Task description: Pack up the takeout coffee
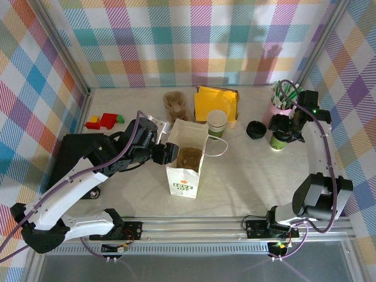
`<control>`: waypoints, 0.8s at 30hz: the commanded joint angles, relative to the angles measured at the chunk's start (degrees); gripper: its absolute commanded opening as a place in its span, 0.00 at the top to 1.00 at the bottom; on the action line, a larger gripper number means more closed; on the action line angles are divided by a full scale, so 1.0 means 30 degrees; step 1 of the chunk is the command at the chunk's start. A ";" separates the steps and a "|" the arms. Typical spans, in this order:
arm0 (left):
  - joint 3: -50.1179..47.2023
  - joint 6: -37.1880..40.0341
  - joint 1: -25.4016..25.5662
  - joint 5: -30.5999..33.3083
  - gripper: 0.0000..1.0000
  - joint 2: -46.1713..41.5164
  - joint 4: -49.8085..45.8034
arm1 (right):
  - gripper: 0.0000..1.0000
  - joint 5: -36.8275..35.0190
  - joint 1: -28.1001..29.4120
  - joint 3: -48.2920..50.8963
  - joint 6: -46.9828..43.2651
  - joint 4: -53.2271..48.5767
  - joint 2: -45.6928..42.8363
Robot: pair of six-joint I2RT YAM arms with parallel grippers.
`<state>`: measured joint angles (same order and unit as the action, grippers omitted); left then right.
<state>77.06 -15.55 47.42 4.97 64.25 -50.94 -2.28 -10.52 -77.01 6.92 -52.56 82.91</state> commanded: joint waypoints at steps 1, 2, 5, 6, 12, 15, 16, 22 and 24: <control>-0.0150 0.0287 -0.0190 -0.0265 0.33 -0.0276 0.0555 | 0.06 0.0518 -0.0265 0.0007 -0.1882 0.0648 0.0435; -0.0139 0.0319 -0.0201 -0.0119 0.33 -0.0273 0.0490 | 0.06 0.0610 -0.0402 -0.0007 -0.2150 0.0765 0.0630; -0.0246 0.0320 -0.0225 -0.0036 0.33 -0.0425 0.0441 | 0.06 0.0848 -0.0713 -0.0469 -0.2539 0.0754 0.1430; -0.0274 0.0320 -0.0245 -0.0073 0.33 -0.0479 0.0460 | 0.07 0.0849 -0.0797 -0.0640 -0.2607 0.0732 0.1722; -0.0490 0.0291 -0.0289 -0.0035 0.33 -0.0742 0.0580 | 0.09 0.0535 -0.1066 -0.1689 -0.3433 0.0160 0.3514; -0.0622 0.0269 -0.0308 -0.0123 0.33 -0.0789 0.0706 | 0.09 0.0651 -0.1288 -0.1890 -0.3624 0.0090 0.3963; -0.0642 0.0262 -0.0300 -0.0161 0.33 -0.0791 0.0747 | 0.09 0.0782 -0.1383 -0.1974 -0.3624 0.0087 0.4121; -0.0600 0.0320 -0.0304 -0.0207 0.33 -0.0613 0.0720 | 0.12 0.0703 -0.1642 -0.2496 -0.3712 -0.0017 0.4849; -0.0606 0.0350 -0.0294 -0.0202 0.33 -0.0614 0.0748 | 0.14 0.0675 -0.1706 -0.2639 -0.3718 0.0027 0.5047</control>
<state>75.50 -15.35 47.05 4.97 62.92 -50.17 -0.86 -15.14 -83.18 -2.94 -51.88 97.08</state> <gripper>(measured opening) 0.672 0.868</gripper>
